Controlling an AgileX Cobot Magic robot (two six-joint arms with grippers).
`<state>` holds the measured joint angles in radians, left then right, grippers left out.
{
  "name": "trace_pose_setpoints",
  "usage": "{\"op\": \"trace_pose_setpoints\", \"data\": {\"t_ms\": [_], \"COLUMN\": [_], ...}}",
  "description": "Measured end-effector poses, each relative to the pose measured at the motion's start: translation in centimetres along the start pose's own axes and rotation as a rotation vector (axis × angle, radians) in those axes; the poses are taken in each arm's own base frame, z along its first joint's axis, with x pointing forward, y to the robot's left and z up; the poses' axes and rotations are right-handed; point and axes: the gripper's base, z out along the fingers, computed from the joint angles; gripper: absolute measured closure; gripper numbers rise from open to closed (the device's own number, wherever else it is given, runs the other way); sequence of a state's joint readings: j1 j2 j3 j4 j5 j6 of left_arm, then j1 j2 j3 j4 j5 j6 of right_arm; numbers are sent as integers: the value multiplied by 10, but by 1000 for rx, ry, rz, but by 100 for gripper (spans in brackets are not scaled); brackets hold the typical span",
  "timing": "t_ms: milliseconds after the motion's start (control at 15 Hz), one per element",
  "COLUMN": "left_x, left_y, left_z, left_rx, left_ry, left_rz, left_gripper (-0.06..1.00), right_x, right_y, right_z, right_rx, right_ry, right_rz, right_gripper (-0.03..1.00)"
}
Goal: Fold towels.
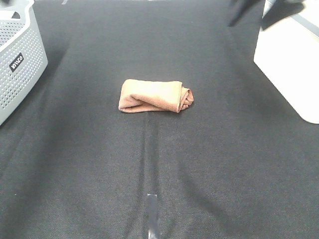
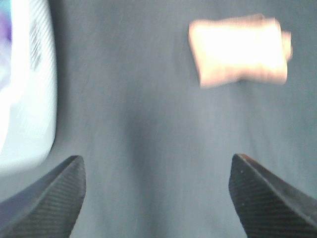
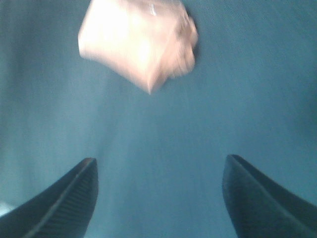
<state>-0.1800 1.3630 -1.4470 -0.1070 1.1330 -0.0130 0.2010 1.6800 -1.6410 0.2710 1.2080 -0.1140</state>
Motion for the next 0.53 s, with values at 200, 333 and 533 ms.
{"op": "trace_pose_setpoints", "data": {"t_ms": [200, 333, 533], "left_x": [64, 106, 177], "left_y": [0, 1, 3], "left_z": [-42, -61, -76], "left_rx": [-1, 1, 4], "left_ry": [-44, -86, -162], "left_rz": [6, 12, 31], "left_gripper": [19, 19, 19], "right_x": [65, 111, 180], "right_y": [9, 13, 16], "right_z": [-44, -61, -74], "right_rx": [35, 55, 72], "right_ry": [-15, -23, -61], "right_rz": [-18, -28, -40], "right_gripper": [29, 29, 29]}}
